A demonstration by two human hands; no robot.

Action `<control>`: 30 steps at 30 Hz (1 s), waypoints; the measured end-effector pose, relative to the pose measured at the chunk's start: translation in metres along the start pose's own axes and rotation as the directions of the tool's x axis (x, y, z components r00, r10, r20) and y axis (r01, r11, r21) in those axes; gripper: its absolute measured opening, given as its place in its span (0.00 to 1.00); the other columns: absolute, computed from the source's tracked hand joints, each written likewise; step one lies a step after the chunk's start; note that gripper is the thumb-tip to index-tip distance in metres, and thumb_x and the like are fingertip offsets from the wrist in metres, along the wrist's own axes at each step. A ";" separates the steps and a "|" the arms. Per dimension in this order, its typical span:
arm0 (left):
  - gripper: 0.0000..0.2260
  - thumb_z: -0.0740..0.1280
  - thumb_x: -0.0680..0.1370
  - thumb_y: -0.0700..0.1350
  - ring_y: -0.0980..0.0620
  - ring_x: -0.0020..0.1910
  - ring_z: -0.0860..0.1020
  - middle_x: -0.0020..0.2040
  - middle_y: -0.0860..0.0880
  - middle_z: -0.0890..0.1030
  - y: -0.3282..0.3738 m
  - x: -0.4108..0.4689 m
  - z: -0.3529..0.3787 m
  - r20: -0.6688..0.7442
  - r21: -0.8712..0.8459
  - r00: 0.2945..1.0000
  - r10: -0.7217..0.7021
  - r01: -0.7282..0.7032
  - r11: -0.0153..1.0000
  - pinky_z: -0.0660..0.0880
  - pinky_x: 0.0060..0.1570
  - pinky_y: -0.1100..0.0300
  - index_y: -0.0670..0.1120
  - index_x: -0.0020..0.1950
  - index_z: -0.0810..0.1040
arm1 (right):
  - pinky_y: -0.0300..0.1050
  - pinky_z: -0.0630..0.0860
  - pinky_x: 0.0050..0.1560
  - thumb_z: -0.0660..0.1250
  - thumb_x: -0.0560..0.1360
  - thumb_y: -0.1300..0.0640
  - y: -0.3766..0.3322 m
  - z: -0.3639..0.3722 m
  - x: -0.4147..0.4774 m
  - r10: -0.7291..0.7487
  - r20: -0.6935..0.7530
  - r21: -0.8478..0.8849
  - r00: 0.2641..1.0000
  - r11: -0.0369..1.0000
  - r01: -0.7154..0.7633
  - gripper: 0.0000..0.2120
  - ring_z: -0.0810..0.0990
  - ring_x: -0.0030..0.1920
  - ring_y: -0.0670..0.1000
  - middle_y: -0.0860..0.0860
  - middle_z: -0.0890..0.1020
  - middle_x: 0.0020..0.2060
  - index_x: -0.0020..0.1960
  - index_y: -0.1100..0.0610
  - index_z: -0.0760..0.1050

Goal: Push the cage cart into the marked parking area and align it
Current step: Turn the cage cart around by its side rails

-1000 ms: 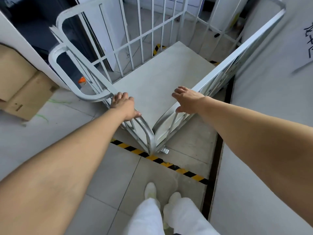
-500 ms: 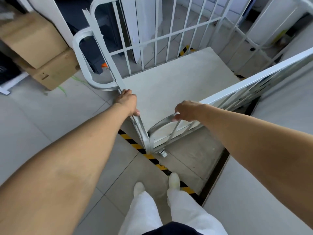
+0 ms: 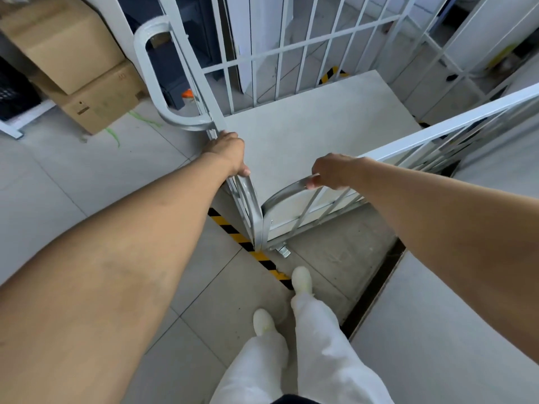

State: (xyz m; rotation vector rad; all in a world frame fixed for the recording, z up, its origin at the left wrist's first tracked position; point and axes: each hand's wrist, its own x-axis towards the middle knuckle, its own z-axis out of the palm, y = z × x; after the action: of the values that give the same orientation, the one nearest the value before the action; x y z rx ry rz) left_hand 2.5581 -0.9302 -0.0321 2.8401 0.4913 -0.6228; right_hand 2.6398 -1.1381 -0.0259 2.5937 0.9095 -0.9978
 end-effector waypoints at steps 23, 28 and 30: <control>0.30 0.72 0.74 0.49 0.44 0.75 0.59 0.72 0.41 0.67 0.000 0.000 0.002 -0.044 -0.099 0.999 -0.017 0.012 0.995 0.62 0.71 0.53 0.35 0.70 0.69 | 0.52 0.73 0.60 0.58 0.77 0.38 -0.001 -0.006 0.005 0.000 0.047 -0.065 0.999 0.998 0.003 0.30 0.77 0.60 0.61 0.59 0.78 0.61 0.64 0.63 0.74; 0.30 0.73 0.73 0.48 0.44 0.75 0.60 0.72 0.41 0.67 -0.001 -0.003 0.003 -0.046 -0.126 0.998 -0.030 0.024 0.992 0.63 0.70 0.53 0.35 0.69 0.70 | 0.52 0.73 0.59 0.59 0.76 0.37 -0.001 -0.004 0.005 -0.012 0.039 -0.061 0.999 0.998 0.015 0.31 0.77 0.61 0.61 0.59 0.77 0.61 0.64 0.62 0.74; 0.29 0.74 0.73 0.47 0.44 0.74 0.61 0.72 0.41 0.66 -0.002 -0.003 0.004 -0.047 -0.154 0.998 -0.043 0.036 0.987 0.64 0.70 0.52 0.35 0.69 0.71 | 0.51 0.73 0.59 0.59 0.76 0.37 -0.001 -0.005 0.005 -0.022 0.037 -0.066 0.999 0.997 0.024 0.31 0.76 0.61 0.61 0.59 0.77 0.61 0.64 0.62 0.74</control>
State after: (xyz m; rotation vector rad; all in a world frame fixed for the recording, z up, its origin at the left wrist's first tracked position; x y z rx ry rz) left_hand 2.5530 -0.9302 -0.0341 2.7126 0.5791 -0.4989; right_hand 2.6444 -1.1327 -0.0252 2.5073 0.9490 -0.9997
